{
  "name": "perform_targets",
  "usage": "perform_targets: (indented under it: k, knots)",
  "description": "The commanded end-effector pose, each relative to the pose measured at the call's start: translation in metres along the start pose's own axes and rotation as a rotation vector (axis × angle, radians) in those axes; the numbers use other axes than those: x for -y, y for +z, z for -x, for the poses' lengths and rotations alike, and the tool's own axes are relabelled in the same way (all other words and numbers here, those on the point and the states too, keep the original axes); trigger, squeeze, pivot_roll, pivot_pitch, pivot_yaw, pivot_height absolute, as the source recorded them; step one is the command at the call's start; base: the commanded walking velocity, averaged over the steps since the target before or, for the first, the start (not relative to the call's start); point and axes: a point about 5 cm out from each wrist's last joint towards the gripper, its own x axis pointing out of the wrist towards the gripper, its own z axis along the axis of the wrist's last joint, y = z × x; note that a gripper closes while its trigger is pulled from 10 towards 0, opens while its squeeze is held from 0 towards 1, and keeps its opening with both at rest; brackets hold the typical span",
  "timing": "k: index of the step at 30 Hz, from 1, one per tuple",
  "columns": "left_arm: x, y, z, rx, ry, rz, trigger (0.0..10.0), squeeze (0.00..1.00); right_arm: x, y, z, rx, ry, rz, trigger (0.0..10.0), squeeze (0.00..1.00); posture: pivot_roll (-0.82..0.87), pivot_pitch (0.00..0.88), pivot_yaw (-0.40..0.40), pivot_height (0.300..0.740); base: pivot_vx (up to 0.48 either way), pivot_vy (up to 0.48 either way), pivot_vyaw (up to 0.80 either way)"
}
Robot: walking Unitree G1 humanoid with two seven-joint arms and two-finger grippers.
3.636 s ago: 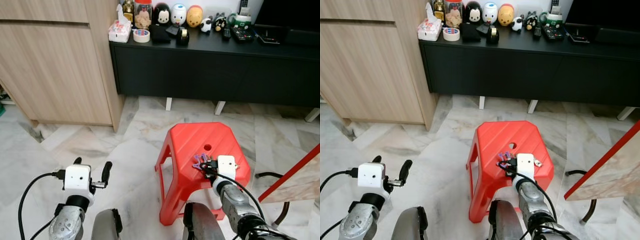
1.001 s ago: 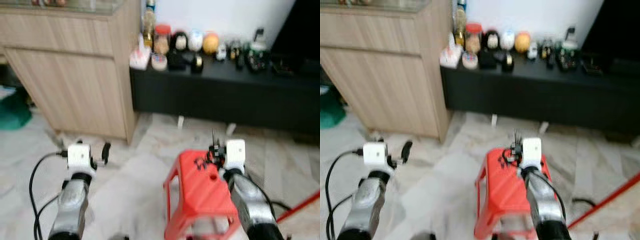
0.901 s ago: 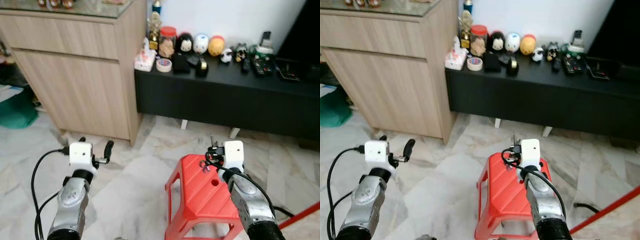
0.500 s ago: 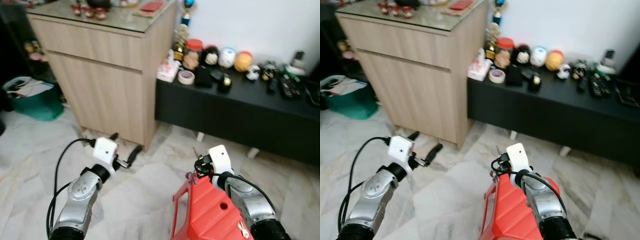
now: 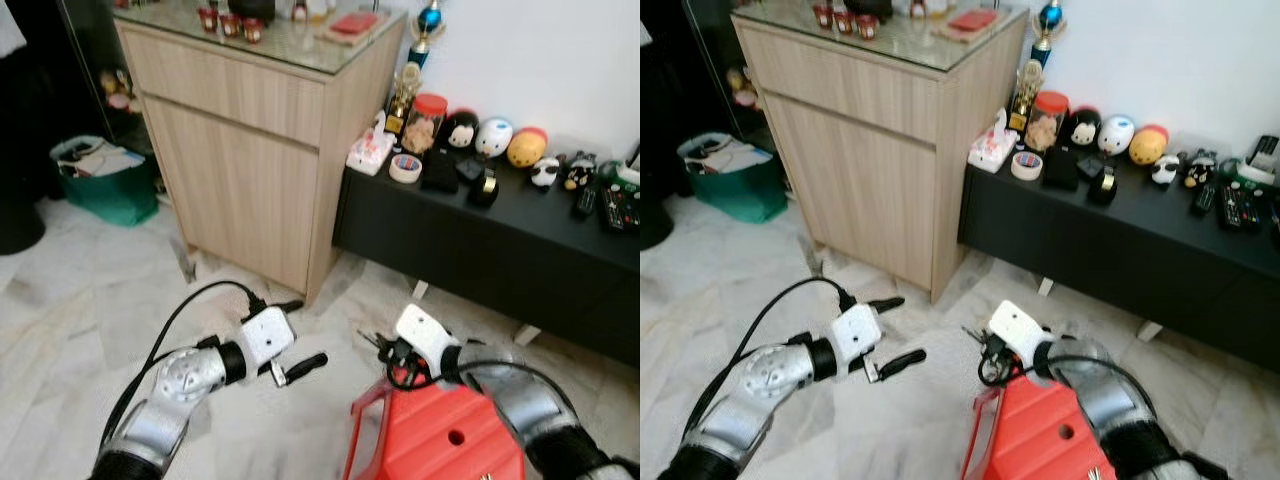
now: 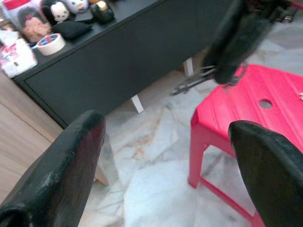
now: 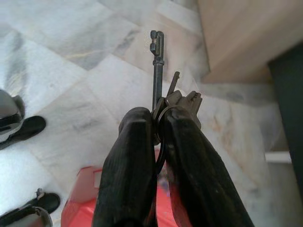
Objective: Hang keys on a hook
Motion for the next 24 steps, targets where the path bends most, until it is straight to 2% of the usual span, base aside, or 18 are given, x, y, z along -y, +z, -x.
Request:
perform_targets:
  k: [1,4,8,19,20,21,23,24]
  knots:
    - [0.005,0.007,-0.006,0.004,-0.085,-0.082,10.0,0.00,-0.001,0.013,0.002,0.040,0.040,0.066,10.0,0.00,0.08,0.000,-0.115,0.713,0.000,0.000,0.00]
    - [0.009,0.007,-0.010,-0.013,-0.132,-0.129,10.0,0.00,-0.003,0.017,0.003,0.053,0.072,0.089,10.0,0.00,0.08,0.000,-0.115,0.713,0.000,0.000,0.00]
    - [0.011,0.009,-0.021,-0.017,-0.160,-0.176,10.0,0.00,-0.009,0.023,0.004,0.063,0.143,0.169,10.0,0.00,0.08,0.000,-0.111,0.713,0.000,0.000,0.00]
    - [0.012,0.010,-0.033,-0.023,-0.202,-0.225,10.0,0.00,-0.013,0.026,0.003,0.062,0.179,0.215,10.0,0.00,0.08,0.000,-0.107,0.713,0.000,0.000,0.00]
    - [0.013,0.010,-0.033,-0.025,-0.206,-0.225,8.9,0.00,-0.013,0.026,0.003,0.063,0.178,0.217,10.0,0.00,0.07,0.000,-0.101,0.713,0.000,0.000,0.00]
    - [0.013,0.009,-0.034,-0.026,-0.210,-0.227,6.7,0.00,-0.014,0.026,0.003,0.064,0.179,0.220,10.0,0.00,0.07,0.000,-0.101,0.713,0.000,0.000,0.00]
    - [0.013,0.008,-0.035,-0.026,-0.216,-0.219,0.0,0.00,-0.015,0.027,0.003,0.067,0.183,0.225,10.0,0.00,0.07,0.000,-0.095,0.713,0.000,0.000,0.00]
    - [0.014,0.007,-0.035,-0.027,-0.219,-0.217,0.0,0.00,-0.015,0.027,0.003,0.068,0.184,0.227,10.0,0.00,0.07,0.000,-0.095,0.713,0.000,0.000,0.00]
